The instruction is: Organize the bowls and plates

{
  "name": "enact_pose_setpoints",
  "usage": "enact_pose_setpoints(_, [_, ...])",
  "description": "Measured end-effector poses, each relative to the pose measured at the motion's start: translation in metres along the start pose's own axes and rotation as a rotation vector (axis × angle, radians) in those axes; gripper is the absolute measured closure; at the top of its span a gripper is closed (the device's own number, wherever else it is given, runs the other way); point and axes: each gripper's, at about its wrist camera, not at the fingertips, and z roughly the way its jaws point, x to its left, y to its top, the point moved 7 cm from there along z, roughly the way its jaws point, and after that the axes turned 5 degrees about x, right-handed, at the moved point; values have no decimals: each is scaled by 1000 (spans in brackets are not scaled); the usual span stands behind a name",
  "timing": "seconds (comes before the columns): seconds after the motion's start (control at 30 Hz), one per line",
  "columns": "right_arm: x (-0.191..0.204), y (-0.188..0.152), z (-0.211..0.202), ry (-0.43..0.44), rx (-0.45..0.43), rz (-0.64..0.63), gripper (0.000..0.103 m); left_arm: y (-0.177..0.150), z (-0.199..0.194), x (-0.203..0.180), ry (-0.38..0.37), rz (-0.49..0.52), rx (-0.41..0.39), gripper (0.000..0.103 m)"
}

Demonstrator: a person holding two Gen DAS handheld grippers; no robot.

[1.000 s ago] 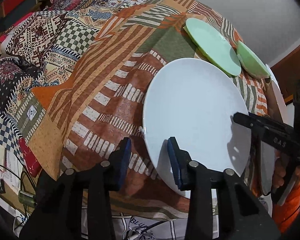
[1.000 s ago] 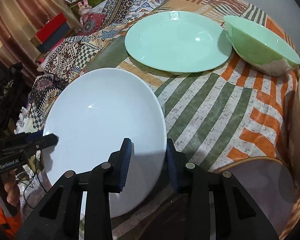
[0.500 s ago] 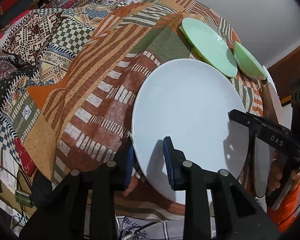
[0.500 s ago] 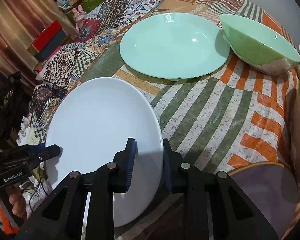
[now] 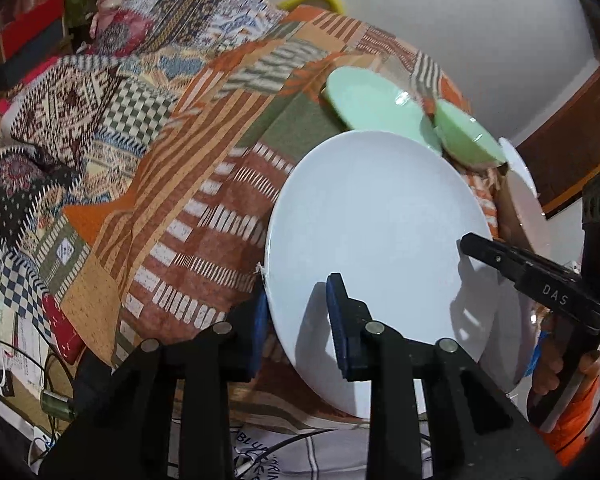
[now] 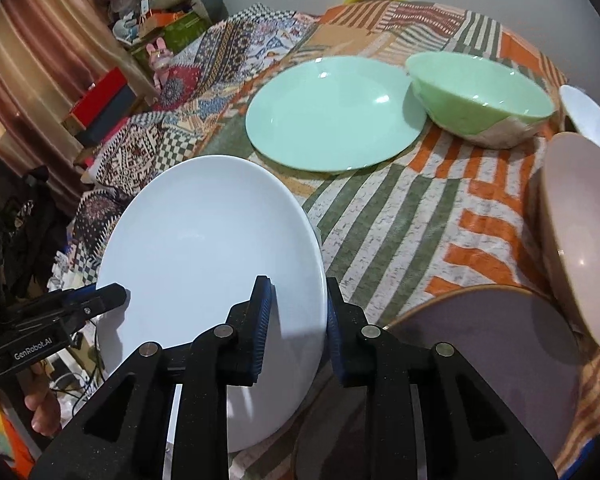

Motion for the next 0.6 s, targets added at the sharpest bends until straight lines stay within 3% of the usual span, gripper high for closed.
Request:
enact_pose_setpoints(0.3, [-11,-7,-37,-6,-79,37,79,9,-25,-34,-20,74,-62,75])
enact_pose_setpoints(0.6, [-33,-22,-70,-33,-132,82,79,3,-33,-71,-61,138,-71,75])
